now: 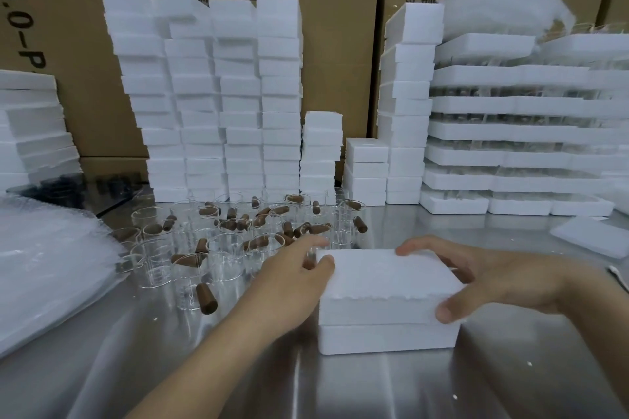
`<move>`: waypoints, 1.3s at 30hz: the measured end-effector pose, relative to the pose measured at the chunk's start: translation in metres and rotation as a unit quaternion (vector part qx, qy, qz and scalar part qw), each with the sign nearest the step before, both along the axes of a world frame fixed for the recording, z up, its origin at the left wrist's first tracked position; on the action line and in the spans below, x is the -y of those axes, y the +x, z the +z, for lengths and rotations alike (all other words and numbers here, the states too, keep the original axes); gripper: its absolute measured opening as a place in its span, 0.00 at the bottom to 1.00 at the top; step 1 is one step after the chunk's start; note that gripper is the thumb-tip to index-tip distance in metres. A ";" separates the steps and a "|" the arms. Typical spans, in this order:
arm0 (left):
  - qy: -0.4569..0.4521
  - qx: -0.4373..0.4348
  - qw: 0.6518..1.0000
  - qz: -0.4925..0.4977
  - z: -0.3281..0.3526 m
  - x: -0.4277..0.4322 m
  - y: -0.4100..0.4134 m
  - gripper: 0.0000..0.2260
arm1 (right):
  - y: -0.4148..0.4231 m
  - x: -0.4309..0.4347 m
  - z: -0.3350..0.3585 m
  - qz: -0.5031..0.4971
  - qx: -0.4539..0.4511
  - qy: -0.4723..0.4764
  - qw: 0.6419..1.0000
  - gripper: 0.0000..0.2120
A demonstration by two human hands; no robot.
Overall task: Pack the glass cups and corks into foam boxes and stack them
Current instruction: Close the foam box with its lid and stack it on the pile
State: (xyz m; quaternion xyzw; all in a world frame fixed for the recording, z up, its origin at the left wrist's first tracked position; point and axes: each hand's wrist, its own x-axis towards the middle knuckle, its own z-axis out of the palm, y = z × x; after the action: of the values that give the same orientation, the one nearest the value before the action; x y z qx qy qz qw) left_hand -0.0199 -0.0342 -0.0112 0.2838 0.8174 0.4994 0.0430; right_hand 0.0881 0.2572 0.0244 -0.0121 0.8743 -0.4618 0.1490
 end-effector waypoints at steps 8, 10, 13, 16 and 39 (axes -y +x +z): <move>-0.150 -0.059 0.971 -0.179 -0.001 0.012 -0.009 0.43 | -0.002 -0.002 -0.001 -0.008 -0.005 0.016 1.000 0.44; -0.120 -0.057 0.975 -0.177 -0.004 0.011 -0.011 0.41 | -0.002 -0.004 -0.003 -0.003 0.002 0.020 1.000 0.46; -0.103 -0.049 0.978 -0.173 -0.004 0.012 -0.013 0.41 | -0.003 -0.008 -0.006 0.020 0.014 0.012 1.000 0.49; -0.117 -0.066 0.975 -0.174 -0.004 0.014 -0.014 0.44 | -0.005 -0.011 -0.008 0.024 0.018 -0.004 1.000 0.49; -0.023 -0.054 0.989 -0.137 0.011 0.023 -0.008 0.50 | 0.005 -0.002 0.005 -0.041 -0.033 -0.180 0.982 0.31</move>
State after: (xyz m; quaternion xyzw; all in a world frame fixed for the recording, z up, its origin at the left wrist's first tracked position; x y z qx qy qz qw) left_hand -0.0280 -0.0569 0.0001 0.4192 0.7828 0.4540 0.0730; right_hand 0.0929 0.2587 0.0292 -0.0183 0.7811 -0.6166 0.0964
